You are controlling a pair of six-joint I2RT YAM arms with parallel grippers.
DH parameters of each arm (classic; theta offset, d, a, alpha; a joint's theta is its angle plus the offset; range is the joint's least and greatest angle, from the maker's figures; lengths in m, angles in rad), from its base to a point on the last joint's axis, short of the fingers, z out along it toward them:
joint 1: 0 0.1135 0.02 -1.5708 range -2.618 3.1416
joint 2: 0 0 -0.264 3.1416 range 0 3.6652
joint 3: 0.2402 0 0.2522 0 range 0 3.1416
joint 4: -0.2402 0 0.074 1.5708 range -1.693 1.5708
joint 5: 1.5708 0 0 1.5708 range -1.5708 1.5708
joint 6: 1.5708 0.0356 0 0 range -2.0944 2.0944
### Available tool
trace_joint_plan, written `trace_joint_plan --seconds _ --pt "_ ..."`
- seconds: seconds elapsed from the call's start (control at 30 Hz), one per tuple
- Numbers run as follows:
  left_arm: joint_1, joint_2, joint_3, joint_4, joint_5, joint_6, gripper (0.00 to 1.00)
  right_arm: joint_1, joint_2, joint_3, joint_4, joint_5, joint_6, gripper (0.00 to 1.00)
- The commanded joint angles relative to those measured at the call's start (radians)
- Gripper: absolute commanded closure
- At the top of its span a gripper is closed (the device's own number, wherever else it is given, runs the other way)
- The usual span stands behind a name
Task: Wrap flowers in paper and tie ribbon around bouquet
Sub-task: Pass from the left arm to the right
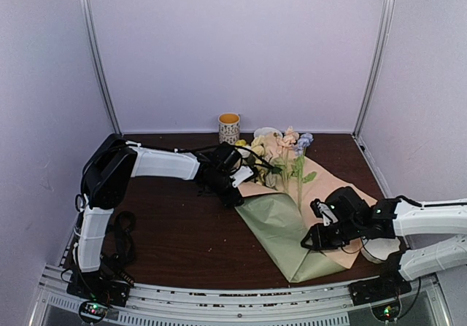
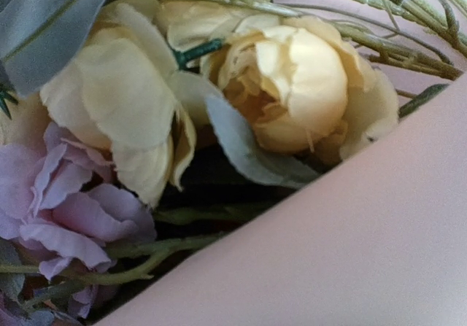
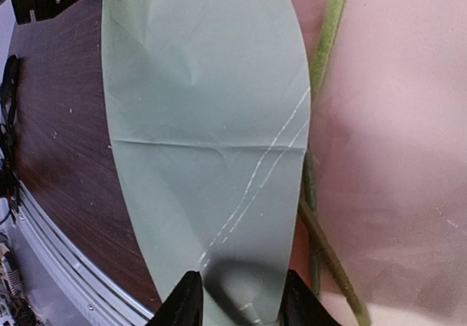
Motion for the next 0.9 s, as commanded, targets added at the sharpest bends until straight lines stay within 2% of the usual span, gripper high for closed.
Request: trace_joint_plan --seconds 0.0,0.07,0.17,0.47,0.87 --pt "0.007 0.038 -0.043 -0.074 -0.020 0.024 0.43 -0.021 0.008 -0.021 0.024 0.039 -0.009 0.81" --pt "0.007 0.030 -0.043 -0.072 -0.018 0.024 0.43 -0.026 0.005 -0.028 0.020 0.052 -0.008 0.92" --pt "0.006 -0.005 -0.055 -0.052 -0.004 0.022 0.40 -0.033 0.009 -0.042 0.008 0.066 -0.006 1.00" --pt "0.008 -0.142 -0.030 -0.008 0.028 0.026 0.33 -0.038 0.018 -0.090 0.033 0.059 0.010 1.00" --pt "0.047 -0.023 0.217 -0.075 -0.014 0.014 0.31 -0.037 0.037 -0.122 0.064 0.023 0.010 1.00"
